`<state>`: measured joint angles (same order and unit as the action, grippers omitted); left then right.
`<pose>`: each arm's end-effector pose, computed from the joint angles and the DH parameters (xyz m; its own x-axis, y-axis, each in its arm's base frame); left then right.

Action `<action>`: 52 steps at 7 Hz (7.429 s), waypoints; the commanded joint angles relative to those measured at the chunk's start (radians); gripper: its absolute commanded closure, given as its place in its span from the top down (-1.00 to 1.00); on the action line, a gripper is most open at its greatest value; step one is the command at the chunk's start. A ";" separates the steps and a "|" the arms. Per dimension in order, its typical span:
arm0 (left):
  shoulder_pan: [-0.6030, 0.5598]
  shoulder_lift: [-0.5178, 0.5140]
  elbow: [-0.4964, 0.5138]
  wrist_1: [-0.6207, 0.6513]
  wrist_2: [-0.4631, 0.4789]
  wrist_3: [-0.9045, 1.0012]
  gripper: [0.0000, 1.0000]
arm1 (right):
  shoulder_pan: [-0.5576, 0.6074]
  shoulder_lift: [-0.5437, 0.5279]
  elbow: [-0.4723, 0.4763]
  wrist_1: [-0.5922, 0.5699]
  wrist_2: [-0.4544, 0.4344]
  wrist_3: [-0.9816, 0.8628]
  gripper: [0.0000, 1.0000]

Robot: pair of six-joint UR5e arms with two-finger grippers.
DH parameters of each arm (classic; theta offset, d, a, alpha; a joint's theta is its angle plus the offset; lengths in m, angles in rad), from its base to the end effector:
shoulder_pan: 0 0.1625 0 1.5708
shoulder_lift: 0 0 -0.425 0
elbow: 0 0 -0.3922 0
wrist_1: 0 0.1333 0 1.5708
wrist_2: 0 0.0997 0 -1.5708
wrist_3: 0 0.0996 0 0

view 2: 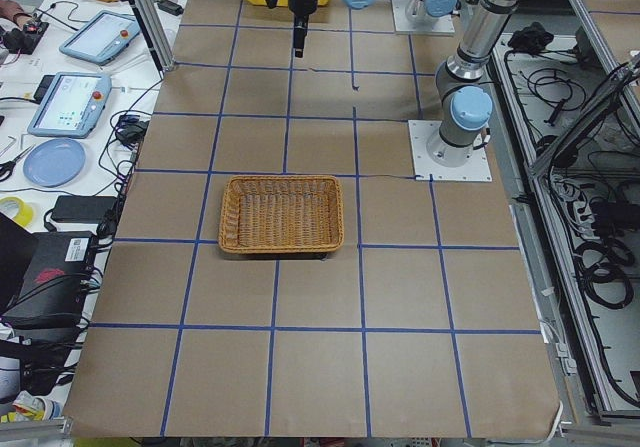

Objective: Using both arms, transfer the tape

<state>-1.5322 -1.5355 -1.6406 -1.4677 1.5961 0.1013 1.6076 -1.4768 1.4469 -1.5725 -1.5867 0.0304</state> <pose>-0.1120 -0.4879 0.4812 -0.9976 0.0607 -0.0320 0.0627 0.9959 -0.0656 0.1513 -0.5295 0.5010 -0.9999 -0.0059 0.0149 -0.0064 0.9995 -0.0321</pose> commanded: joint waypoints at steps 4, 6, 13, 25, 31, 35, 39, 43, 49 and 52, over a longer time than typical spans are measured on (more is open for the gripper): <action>0.000 0.000 -0.001 0.000 0.002 0.000 1.00 | 0.000 0.000 0.001 0.000 0.005 -0.001 1.00; 0.000 0.000 -0.001 0.000 0.002 0.000 1.00 | 0.000 0.001 0.001 0.002 0.005 -0.001 1.00; 0.000 0.000 -0.001 0.000 0.002 0.000 1.00 | -0.008 0.012 -0.014 0.012 0.008 -0.017 1.00; 0.001 0.000 -0.001 0.000 0.001 0.002 1.00 | -0.543 0.283 0.188 -0.401 -0.004 -1.149 1.00; 0.001 0.000 -0.001 0.000 0.001 0.002 1.00 | -0.584 0.377 0.300 -0.597 0.007 -1.253 -0.99; 0.001 0.002 -0.001 0.000 0.001 0.002 1.00 | -0.571 0.348 0.172 -0.531 0.010 -1.163 -1.00; 0.001 0.003 -0.001 0.000 0.001 0.001 1.00 | -0.372 0.360 -0.043 -0.379 0.071 -0.868 -1.00; -0.003 -0.003 0.001 0.006 -0.001 0.001 1.00 | -0.021 0.564 -0.196 -0.382 0.063 -0.368 -1.00; -0.003 -0.011 -0.024 0.013 -0.001 0.002 1.00 | 0.196 0.665 -0.227 -0.417 0.070 -0.001 -1.00; 0.004 -0.002 -0.042 0.021 0.002 0.002 1.00 | 0.212 0.687 -0.224 -0.420 0.067 -0.012 -0.06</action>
<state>-1.5325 -1.5373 -1.6849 -1.4516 1.5977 0.1028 1.8144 -0.7969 1.2225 -1.9915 -1.5177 0.0236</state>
